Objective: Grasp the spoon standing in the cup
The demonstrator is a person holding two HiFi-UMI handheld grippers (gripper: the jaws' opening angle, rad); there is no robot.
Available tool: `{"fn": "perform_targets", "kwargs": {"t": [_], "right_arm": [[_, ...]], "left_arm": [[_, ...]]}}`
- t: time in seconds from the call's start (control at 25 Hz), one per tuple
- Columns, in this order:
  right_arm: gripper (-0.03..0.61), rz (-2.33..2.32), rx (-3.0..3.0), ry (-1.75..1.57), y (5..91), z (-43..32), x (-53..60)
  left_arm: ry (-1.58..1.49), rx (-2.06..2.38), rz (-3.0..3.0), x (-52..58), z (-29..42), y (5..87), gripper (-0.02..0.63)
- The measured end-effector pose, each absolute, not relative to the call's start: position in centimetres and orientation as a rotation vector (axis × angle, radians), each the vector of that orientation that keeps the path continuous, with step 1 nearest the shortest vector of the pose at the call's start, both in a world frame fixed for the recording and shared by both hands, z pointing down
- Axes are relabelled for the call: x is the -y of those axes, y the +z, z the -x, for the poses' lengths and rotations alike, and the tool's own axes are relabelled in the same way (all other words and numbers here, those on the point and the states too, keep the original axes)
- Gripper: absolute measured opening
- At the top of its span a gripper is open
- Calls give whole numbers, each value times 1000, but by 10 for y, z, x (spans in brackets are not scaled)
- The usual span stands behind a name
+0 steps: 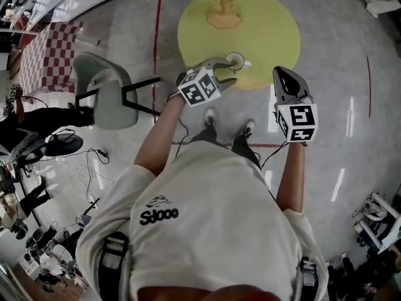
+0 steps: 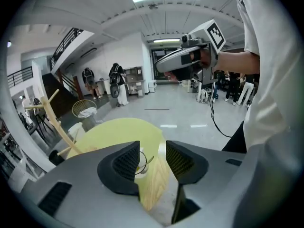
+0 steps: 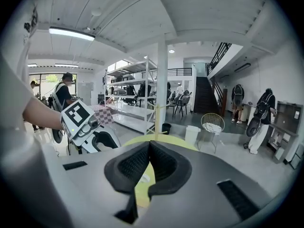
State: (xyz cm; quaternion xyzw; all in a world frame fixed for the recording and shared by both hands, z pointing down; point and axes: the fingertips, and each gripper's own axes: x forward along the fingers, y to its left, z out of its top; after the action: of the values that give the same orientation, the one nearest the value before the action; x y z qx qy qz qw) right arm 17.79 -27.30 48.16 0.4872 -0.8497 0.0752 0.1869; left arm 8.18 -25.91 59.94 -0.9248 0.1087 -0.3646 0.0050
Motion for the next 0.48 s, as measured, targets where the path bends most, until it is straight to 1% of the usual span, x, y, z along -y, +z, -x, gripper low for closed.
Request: {"fn": "perform_targets", "kwargs": {"t": [0.36, 0.48], "right_arm": [[21, -1349, 2350, 251, 501, -188, 262], [21, -1361, 2338, 265, 504, -192, 257]], "left_arm": [[-1324, -347, 2841, 273, -95, 663, 166], [-1373, -349, 2777, 278, -98, 682, 129]]}}
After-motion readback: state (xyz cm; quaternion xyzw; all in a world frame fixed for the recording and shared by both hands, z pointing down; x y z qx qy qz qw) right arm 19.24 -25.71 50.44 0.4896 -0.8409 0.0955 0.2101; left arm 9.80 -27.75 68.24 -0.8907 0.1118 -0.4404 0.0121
